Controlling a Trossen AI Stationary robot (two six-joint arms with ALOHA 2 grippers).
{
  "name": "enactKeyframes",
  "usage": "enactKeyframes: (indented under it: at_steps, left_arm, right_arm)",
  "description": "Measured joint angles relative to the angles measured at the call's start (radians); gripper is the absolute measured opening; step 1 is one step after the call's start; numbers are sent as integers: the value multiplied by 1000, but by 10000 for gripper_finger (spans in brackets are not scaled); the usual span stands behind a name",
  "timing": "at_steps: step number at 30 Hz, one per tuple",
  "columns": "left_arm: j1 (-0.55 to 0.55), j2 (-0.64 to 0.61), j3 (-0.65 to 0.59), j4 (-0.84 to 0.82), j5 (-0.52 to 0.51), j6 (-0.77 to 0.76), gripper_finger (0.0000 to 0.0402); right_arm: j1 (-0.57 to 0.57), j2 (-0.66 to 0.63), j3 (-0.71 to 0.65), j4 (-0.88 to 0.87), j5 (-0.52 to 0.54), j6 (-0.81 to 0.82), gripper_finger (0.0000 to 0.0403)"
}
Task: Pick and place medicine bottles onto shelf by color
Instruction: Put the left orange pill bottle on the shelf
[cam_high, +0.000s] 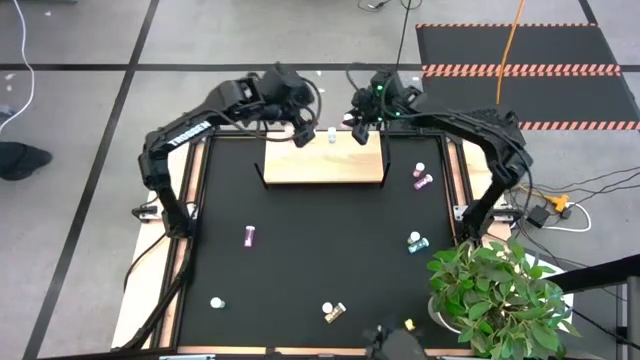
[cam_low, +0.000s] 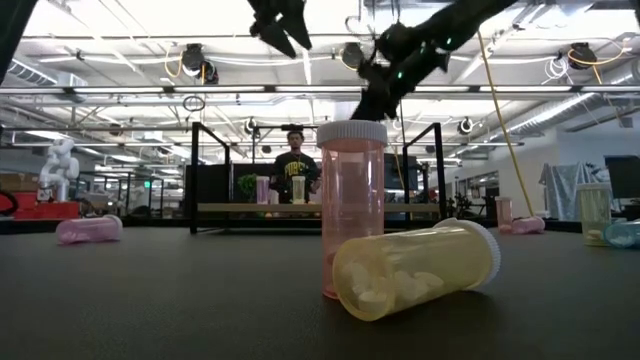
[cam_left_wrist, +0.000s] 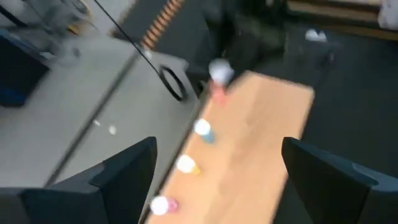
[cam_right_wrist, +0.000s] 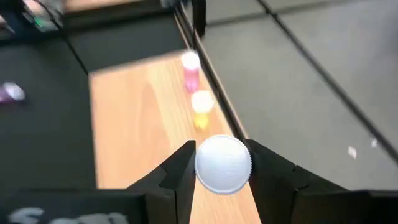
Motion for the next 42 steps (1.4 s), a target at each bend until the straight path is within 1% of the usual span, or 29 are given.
enactKeyframes:
  at_steps: [5,13,15,20,29,32,38,42]
  left_arm:
    - [27,-42,0,-10,-3,-4,347]
    - [32,-49,-1,-16,-4,-3,347]
    - [32,-49,-1,-16,-4,-1,347]
    - [34,-49,-1,-15,-4,0,347]
    - [36,-49,-2,-14,-4,-4,347]
    - [36,-49,-2,-14,-3,-8,347]
    - [36,-49,-2,-13,-3,-24,347]
    - [36,-49,-2,-13,-3,-33,347]
  right_arm:
    - [-9,79,-1,18,22,-35,123]
    - [-28,150,-1,39,29,-53,123]
    - [-34,155,-1,35,51,-62,123]
    - [-47,160,-9,46,45,-72,123]
    - [-47,162,-122,85,44,-73,123]
    - [-47,158,-148,127,50,-74,123]
    - [-54,158,-151,169,70,-46,123]
    - [-60,158,-152,164,69,-45,123]
